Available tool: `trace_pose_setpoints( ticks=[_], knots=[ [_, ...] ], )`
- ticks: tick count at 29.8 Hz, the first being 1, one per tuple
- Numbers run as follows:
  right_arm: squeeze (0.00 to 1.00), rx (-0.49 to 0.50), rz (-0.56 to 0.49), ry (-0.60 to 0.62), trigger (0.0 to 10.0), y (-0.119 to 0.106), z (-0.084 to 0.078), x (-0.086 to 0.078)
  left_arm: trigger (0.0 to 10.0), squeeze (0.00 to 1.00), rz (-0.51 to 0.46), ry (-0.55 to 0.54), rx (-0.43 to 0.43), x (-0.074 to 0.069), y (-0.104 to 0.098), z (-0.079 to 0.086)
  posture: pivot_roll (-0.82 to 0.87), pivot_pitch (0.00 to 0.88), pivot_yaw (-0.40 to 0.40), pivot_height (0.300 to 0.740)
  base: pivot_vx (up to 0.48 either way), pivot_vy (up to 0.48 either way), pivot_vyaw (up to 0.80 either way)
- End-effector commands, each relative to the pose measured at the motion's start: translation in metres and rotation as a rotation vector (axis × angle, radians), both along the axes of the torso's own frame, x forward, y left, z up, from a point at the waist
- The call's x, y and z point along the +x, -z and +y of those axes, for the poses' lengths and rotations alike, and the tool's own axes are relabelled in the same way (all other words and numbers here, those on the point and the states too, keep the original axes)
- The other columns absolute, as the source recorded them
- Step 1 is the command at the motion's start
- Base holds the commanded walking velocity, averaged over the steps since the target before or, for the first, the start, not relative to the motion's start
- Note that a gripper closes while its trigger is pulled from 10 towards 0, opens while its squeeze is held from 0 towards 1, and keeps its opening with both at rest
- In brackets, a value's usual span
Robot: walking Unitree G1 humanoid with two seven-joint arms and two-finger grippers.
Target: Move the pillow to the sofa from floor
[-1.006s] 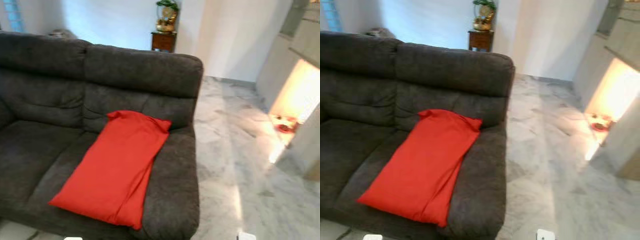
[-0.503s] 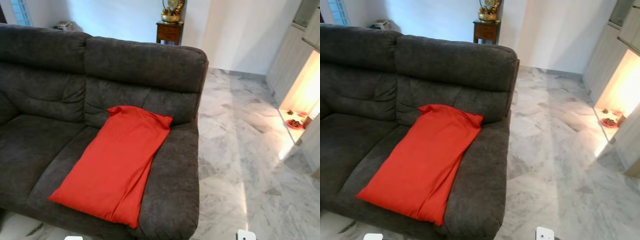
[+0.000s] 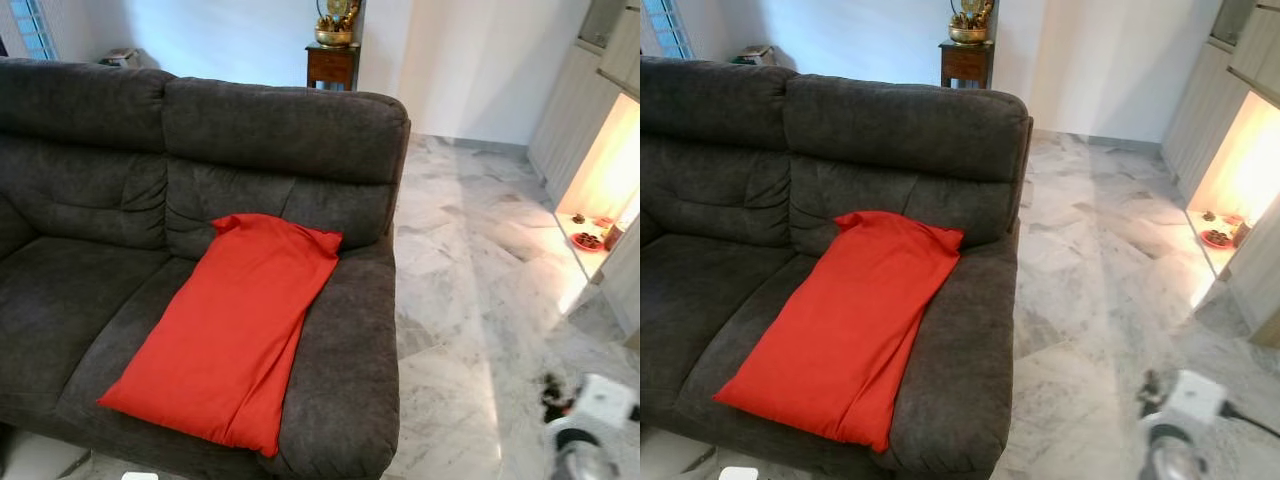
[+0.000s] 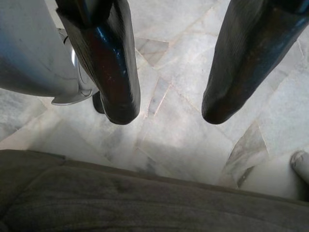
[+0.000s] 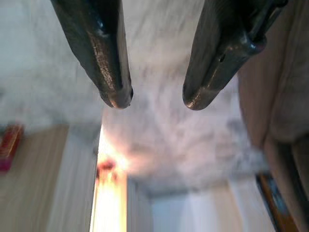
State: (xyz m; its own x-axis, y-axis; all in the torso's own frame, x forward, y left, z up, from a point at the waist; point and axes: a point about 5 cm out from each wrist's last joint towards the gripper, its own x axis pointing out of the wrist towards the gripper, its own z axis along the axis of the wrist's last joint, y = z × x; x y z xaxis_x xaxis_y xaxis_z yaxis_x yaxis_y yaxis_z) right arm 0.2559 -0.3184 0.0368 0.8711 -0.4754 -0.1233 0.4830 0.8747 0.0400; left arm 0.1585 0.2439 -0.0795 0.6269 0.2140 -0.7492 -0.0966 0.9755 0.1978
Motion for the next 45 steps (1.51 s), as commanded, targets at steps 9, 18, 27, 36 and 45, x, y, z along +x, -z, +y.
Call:
trace_pose_setpoints(
  ticks=[9, 18, 27, 36, 45],
  knots=[
    [0.0, -0.307, -0.117, 0.025, 10.0, -0.022, -0.031, -0.078, 10.0, 0.0, 0.009, 0.049, 0.008, -0.007, 0.0, 0.005, 0.04, 0.0, 0.015, 0.74, 0.0, 0.0, 0.0],
    [0.0, -0.041, 0.626, 0.241, 10.0, 0.075, -0.044, -0.146, 10.0, 0.0, 0.005, 0.049, -0.004, -0.004, 0.0, 0.001, 0.04, 0.0, -0.008, 0.74, 0.0, 0.0, 0.0],
    [0.0, 0.207, 0.93, 0.3, 10.0, 0.12, 0.004, -0.183, 10.0, 0.0, 0.006, 0.041, -0.004, -0.001, -0.001, 0.003, 0.06, 0.0, 0.006, 0.74, 0.0, 0.0, 0.0],
    [0.0, 0.292, 1.011, 0.188, 10.0, 0.136, 0.033, -0.198, 10.0, 0.0, 0.028, 0.118, -0.03, 0.004, 0.0, -0.005, 0.05, 0.0, 0.015, 0.74, 0.0, 0.0, 0.0],
    [0.0, 0.371, 0.933, 0.18, 10.0, 0.134, 0.033, -0.191, 10.0, 0.0, 0.037, 0.095, -0.047, 0.009, -0.002, -0.003, 0.04, 0.0, 0.006, 0.74, 0.0, 0.0, 0.0]
  ],
)
